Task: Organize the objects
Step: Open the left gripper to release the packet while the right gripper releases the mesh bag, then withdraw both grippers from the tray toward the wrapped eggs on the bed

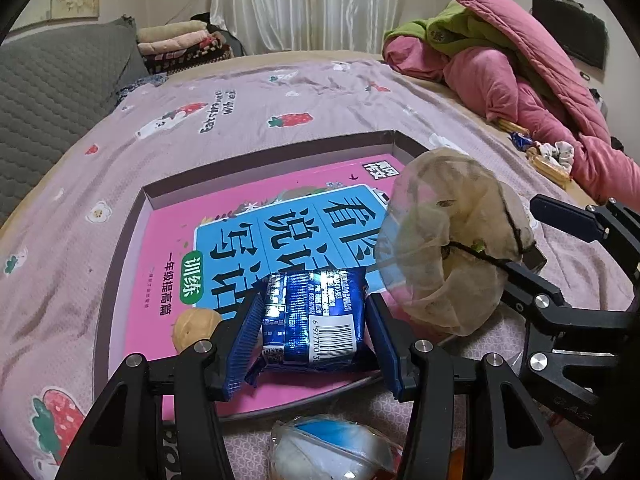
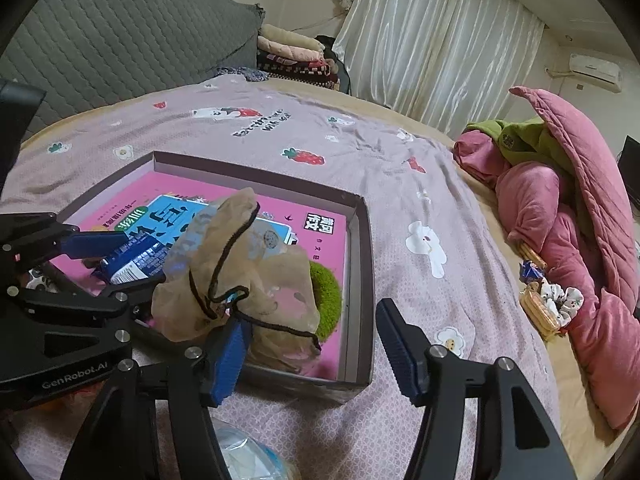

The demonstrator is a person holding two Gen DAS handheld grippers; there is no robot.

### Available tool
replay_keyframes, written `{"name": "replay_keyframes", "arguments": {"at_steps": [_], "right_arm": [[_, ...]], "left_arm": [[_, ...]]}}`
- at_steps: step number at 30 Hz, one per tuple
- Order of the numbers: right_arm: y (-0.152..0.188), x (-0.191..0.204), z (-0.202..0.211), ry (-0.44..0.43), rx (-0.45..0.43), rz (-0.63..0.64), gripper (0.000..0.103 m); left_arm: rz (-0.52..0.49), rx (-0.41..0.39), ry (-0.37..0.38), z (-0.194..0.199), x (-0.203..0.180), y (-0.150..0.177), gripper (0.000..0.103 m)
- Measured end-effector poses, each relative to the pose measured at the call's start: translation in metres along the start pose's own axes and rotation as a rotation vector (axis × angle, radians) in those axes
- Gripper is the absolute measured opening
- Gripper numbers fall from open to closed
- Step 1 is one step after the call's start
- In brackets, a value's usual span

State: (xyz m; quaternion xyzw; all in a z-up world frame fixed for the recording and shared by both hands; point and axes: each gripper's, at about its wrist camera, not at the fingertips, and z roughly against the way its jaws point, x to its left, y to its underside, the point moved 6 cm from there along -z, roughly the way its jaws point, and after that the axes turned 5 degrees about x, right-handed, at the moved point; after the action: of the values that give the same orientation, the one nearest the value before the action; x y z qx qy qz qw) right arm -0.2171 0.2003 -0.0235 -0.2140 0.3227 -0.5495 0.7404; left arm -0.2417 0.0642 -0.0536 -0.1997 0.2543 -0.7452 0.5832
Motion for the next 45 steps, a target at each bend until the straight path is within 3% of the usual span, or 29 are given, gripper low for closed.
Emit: {"name": "replay_keyframes", "arguments": {"at_steps": [31, 45], "right_arm": [[-0.005, -0.006, 0.013, 0.0, -0.059, -0.012, 0.069], [-0.01, -0.012, 0.022, -0.018, -0.095, -0.05, 0.071]], "left_arm": [[0.018, -0.031, -0.001, 0.009, 0.008, -0.002, 0.056], [0.033, -0.064, 0.013, 0.022, 0.01, -0.003, 0.066]]}}
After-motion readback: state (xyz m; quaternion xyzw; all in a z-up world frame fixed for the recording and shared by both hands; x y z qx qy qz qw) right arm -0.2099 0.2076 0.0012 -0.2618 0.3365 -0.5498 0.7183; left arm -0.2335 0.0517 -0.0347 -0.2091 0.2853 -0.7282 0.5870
